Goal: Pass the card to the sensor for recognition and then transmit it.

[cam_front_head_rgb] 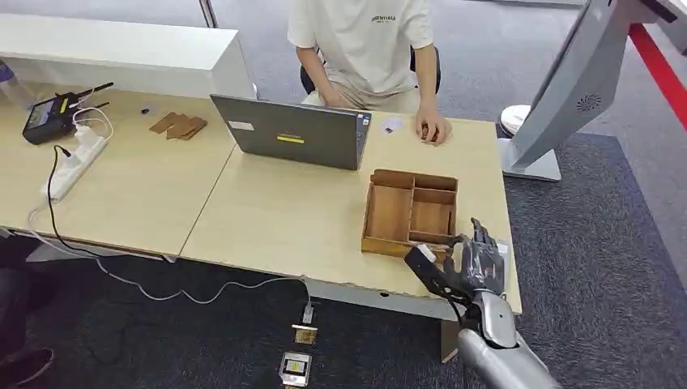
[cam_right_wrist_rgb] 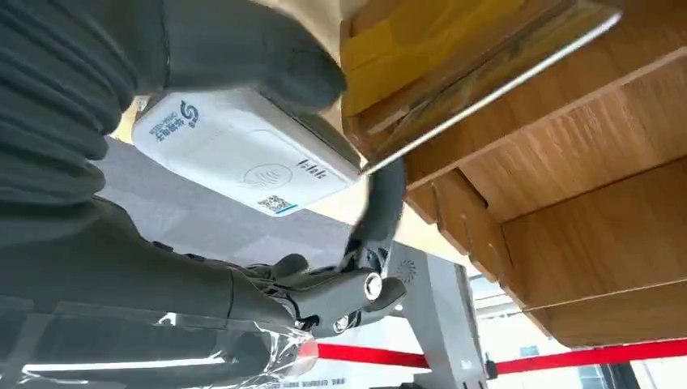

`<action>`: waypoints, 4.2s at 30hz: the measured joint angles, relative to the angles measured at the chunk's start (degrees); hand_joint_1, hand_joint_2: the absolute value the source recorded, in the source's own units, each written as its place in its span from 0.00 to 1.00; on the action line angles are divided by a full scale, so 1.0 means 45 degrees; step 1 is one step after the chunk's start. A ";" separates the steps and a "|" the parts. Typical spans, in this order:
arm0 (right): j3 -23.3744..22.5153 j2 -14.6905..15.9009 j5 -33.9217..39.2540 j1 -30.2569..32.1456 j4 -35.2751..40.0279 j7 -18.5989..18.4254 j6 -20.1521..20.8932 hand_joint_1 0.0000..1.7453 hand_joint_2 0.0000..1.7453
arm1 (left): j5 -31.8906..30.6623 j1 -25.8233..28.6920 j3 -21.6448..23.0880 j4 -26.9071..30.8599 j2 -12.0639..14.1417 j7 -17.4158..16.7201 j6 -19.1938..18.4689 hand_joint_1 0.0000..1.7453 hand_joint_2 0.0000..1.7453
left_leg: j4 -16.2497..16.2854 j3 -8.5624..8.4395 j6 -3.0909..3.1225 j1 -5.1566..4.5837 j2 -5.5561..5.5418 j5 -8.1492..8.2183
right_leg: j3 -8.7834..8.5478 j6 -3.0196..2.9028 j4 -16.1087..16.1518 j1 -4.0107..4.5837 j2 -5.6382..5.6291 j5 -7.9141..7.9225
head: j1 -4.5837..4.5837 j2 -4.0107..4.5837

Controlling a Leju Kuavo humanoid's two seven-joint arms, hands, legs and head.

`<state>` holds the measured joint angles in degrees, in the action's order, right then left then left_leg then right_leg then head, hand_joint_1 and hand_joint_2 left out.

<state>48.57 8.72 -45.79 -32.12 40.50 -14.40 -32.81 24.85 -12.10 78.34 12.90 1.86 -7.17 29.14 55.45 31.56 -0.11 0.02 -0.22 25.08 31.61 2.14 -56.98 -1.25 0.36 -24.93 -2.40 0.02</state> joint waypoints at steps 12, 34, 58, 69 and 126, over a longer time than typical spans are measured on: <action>-0.0010 -0.0073 -0.0087 0.0004 -0.0194 -0.0136 0.0049 0.00 1.00 | -0.0039 -0.0004 0.0000 0.0000 -0.0010 -0.0044 0.0000 0.00 0.00 | 0.0000 0.0000 0.0000 0.0000 0.0000 0.0000 | 0.0000 0.0000 0.0000 0.0000 0.0000 0.0000 | 0.0000 0.0000; -0.0005 -0.0432 -0.0462 0.0023 0.0540 0.0257 0.0214 0.00 1.00 | -0.0326 -0.0071 0.0000 0.0000 -0.0034 -0.0126 -0.0049 0.00 0.00 | -0.0001 0.0000 0.0000 0.0001 0.0005 0.0000 | -0.0001 0.0000 0.0000 0.0001 0.0000 0.0000 | 0.0000 0.0000; 0.0034 -0.0680 -0.0660 0.0050 0.1428 0.0010 0.0947 0.00 1.00 | -0.0457 -0.0151 0.0000 0.0000 -0.0058 -0.0087 -0.0189 0.00 0.00 | 0.0000 -0.0001 0.0000 0.0000 0.0006 0.0000 | 0.0002 0.0000 0.0000 0.0001 0.0000 0.0000 | 0.0000 0.0000; 0.0019 -0.0593 -0.0534 0.0060 0.1185 0.0000 0.0811 0.00 1.00 | -0.0500 -0.0142 0.0000 0.0000 -0.0058 -0.0087 -0.0189 0.00 0.00 | 0.0000 0.0000 0.0000 0.0000 0.0005 0.0000 | 0.0001 0.0000 0.0000 0.0000 0.0000 0.0000 | 0.0000 0.0000; -0.0311 -0.0714 0.0097 -0.0281 0.0709 0.0690 -0.0981 1.00 1.00 | -0.0821 -0.0138 -0.0291 0.0000 -0.0160 -0.0092 -0.0214 0.00 0.00 | 0.0000 0.0000 0.0000 -0.0001 0.0006 -0.0001 | -0.0001 0.0001 0.0000 -0.0001 -0.0001 0.0001 | 0.0000 0.0000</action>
<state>47.17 5.51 -45.35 -33.38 43.69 -11.30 -37.22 21.16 -12.72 77.02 12.90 1.14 -7.58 28.17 55.45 31.56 -0.10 0.01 -0.19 25.08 31.61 2.15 -56.98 -1.26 0.35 -24.92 -2.40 0.02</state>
